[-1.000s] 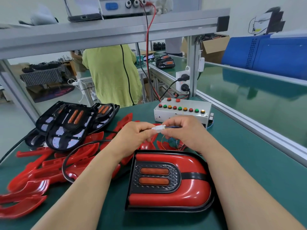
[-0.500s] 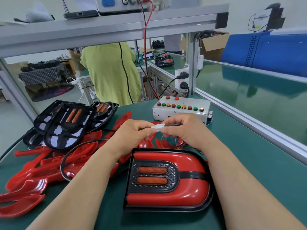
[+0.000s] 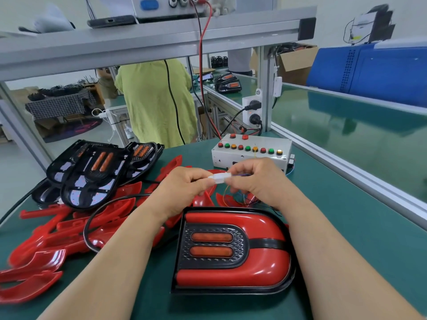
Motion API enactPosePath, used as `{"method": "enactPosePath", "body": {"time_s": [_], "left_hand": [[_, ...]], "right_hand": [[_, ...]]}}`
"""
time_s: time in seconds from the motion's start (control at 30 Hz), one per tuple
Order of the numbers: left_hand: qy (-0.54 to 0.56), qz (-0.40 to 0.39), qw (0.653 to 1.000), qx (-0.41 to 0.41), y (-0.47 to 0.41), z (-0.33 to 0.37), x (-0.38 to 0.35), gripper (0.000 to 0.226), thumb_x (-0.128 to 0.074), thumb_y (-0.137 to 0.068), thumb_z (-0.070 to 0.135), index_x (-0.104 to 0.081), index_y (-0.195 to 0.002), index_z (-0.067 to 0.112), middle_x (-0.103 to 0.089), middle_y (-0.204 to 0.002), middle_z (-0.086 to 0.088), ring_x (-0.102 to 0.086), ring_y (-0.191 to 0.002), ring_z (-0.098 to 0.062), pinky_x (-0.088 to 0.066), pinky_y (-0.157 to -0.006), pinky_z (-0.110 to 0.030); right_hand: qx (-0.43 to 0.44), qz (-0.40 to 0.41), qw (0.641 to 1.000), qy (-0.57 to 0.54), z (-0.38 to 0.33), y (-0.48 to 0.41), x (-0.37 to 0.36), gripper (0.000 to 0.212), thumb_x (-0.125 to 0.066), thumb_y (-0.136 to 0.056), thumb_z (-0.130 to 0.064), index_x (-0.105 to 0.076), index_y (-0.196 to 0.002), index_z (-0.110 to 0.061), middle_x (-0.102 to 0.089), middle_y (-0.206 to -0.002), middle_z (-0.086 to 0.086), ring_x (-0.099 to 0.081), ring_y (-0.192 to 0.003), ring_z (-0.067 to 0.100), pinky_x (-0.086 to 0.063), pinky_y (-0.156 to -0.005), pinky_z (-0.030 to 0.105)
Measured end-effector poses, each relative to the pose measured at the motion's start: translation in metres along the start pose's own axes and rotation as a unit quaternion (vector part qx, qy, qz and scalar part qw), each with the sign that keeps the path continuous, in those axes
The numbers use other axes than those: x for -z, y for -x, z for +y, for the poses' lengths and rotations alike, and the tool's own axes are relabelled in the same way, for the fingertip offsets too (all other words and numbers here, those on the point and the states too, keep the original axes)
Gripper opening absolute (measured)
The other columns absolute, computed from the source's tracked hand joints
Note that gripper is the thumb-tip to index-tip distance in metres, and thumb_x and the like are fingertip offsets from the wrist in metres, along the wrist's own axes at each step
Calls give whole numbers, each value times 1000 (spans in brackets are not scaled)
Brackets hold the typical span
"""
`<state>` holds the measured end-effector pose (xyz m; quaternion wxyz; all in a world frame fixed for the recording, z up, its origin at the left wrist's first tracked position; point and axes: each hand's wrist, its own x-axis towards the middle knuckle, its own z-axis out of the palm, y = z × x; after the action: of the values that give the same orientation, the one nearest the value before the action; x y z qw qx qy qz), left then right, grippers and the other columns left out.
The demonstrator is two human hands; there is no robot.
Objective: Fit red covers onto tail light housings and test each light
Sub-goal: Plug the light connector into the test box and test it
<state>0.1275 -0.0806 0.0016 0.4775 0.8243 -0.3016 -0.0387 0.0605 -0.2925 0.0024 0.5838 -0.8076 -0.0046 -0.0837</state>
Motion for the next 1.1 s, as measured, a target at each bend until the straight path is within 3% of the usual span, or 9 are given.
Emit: {"method": "enactPosePath", "body": {"time_s": [0.1,0.27,0.33,0.43,0.63,0.8,0.97,1.03,1.1], "left_hand": [[16,46,998,26,5,-10,16,16,-69,-90,25,-78,-87,39,-56,-60,7,-47,-57,-8,-38,-54,-15],[-29,4,999,13,6,-6,11,25,-63,-71,59,-75,-88,45,-60,-62,17,-51,-57,3,-39,-62,-15],[-61,1,998,10,4,-4,9,12,-66,-79,50,-73,-89,52,-69,-77,22,-59,-73,8,-43,-73,-17],[-108,9,994,7,6,-6,10,23,-69,-90,28,-70,-95,51,-70,-100,15,-60,-101,2,-42,-97,-24],[-155,74,984,-39,8,5,14,29,-74,-85,25,-70,-113,30,-60,-112,21,-51,-110,13,-32,-91,0],[-126,88,988,-30,19,17,18,13,-61,-94,37,-72,-97,43,-66,-102,28,-59,-101,11,-39,-86,-12],[-141,32,983,117,27,30,11,44,-41,-98,55,-72,-80,29,-71,-71,12,-65,-67,-2,-52,-77,-31],[-197,3,965,171,37,34,12,56,-34,-95,62,-72,-79,24,-67,-57,12,-60,-50,-2,-47,-60,-26],[-193,-62,954,223,45,35,10,64,-30,-94,66,-74,-84,21,-72,-65,9,-64,-51,-6,-49,-54,-23]], "right_hand": [[11,60,989,-136,1,-2,10,10,-77,-82,-10,-72,-91,-14,-76,-73,4,-68,-61,7,-47,-49,14],[20,32,996,-77,1,-5,-1,13,-80,-80,-11,-70,-87,-14,-72,-66,-6,-70,-62,6,-47,-50,12],[12,68,994,-88,5,-7,4,15,-81,-79,-13,-68,-86,-14,-67,-59,-10,-64,-56,2,-45,-50,12],[-3,72,997,-22,11,-9,6,18,-83,-77,-24,-67,-85,-18,-61,-59,-15,-54,-52,-4,-43,-50,11],[-32,-22,986,160,14,-7,1,19,-79,-80,-42,-71,-87,-26,-59,-71,-7,-48,-58,2,-39,-53,17],[-12,-26,999,28,5,-3,1,10,-84,-76,-35,-77,-82,-32,-63,-68,-11,-53,-59,0,-43,-59,18],[2,-65,997,-52,4,1,1,6,-77,-85,-23,-78,-90,-26,-66,-67,-10,-56,-60,1,-49,-59,15],[-4,-61,997,-37,5,1,-1,6,-74,-88,-20,-77,-93,-23,-67,-66,-10,-56,-60,0,-49,-58,15],[-7,-60,997,-47,4,1,-4,7,-71,-90,-17,-75,-92,-23,-68,-65,-12,-57,-58,-2,-48,-56,13]]}}
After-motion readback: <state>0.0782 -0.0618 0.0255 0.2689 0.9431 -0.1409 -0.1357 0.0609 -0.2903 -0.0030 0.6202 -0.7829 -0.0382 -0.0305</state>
